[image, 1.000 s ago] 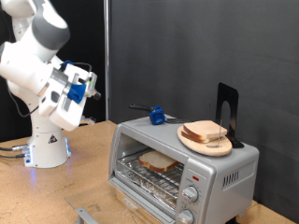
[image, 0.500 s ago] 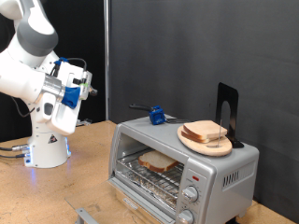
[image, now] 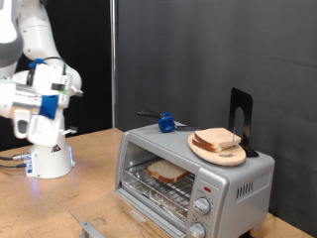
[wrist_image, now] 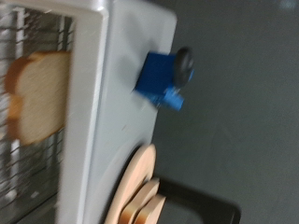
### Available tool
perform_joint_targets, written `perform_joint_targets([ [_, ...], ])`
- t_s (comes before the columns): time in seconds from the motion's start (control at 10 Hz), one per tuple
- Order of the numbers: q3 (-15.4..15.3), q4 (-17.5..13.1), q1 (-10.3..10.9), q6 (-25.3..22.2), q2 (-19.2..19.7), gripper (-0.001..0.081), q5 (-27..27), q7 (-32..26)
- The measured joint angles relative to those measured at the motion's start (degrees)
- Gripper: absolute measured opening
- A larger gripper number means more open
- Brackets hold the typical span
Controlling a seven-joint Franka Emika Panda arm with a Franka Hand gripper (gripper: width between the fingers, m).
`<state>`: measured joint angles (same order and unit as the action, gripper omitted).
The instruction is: Make a piece of toast with the oven
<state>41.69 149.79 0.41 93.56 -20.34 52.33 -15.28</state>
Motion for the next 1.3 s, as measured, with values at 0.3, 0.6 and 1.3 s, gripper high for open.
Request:
perform_joint_targets([
  [0.3, 3.6, -5.6, 0.2, -2.5, 7.5, 0.0809, 1.6, -2.7],
  [0.6, 4.0, -7.6, 0.6, -5.1, 11.3, 0.0809, 2.0, -4.0],
  [1.3, 3.9, -12.7, -0.4, -2.7, 29.9, 0.0809, 10.2, -9.0],
])
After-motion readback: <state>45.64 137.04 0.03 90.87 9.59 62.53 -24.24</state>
